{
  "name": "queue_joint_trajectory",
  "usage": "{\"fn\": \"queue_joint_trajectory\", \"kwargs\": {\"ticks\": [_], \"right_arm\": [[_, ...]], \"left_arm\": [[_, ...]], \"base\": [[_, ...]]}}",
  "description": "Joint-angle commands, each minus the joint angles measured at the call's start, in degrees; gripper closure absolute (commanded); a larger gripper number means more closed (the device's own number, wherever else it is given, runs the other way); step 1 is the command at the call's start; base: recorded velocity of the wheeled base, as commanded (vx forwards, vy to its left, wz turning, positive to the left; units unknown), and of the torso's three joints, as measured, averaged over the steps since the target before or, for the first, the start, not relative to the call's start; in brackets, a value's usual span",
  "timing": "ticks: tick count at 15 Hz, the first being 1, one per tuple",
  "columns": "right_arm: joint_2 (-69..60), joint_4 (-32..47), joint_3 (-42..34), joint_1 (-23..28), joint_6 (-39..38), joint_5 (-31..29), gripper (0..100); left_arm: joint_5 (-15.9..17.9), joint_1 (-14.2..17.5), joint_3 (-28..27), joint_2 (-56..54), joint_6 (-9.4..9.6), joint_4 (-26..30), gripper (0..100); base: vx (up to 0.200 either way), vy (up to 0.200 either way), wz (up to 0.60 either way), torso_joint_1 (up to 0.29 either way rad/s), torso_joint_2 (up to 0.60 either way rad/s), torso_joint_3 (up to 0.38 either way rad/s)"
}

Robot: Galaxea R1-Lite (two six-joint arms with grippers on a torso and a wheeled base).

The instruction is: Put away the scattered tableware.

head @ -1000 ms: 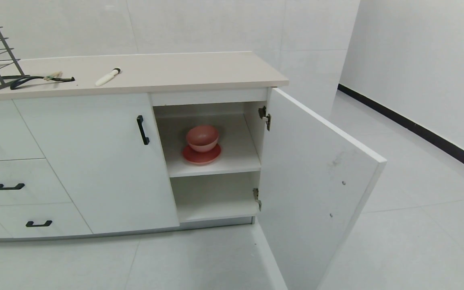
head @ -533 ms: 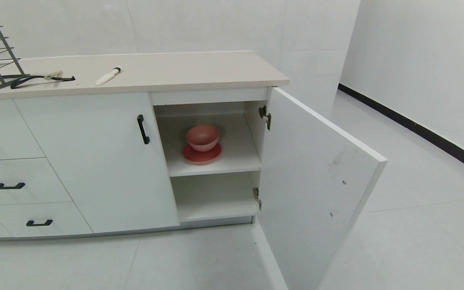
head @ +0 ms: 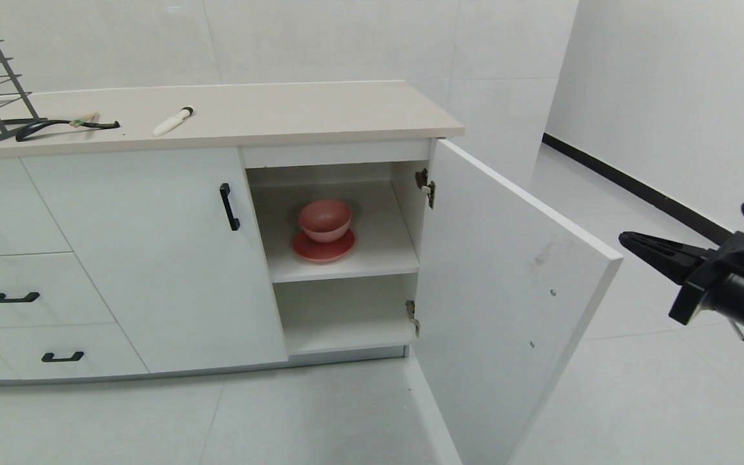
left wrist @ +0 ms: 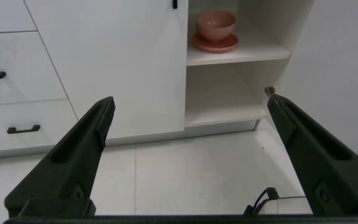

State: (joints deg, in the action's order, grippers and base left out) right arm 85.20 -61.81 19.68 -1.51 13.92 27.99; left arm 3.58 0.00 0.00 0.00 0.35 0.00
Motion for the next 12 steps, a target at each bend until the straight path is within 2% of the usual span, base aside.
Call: {"fn": "queue_joint_trajectory", "kwargs": {"ticks": [1, 6, 12], "right_arm": [[10.16, -6.22, -0.87, -0.33, 1.37, 1.89, 100], [17.46, -16.68, -0.78, -2.27, 1.37, 3.91, 100], [18.07, -19.14, -1.04, -7.8, 1.37, 4.0, 100]], "left_arm": [[0.02, 0.0, 0.0, 0.0, 0.0, 0.0, 0], [0.02, 0.0, 0.0, 0.0, -0.09, 0.0, 0], [0.02, 0.0, 0.0, 0.0, -0.09, 0.0, 0]], "base": [[0.0, 0.0, 0.0, 0.0, 0.0, 0.0], [0.0, 0.0, 0.0, 0.0, 0.0, 0.0], [0.0, 0.0, 0.0, 0.0, 0.0, 0.0]]}}
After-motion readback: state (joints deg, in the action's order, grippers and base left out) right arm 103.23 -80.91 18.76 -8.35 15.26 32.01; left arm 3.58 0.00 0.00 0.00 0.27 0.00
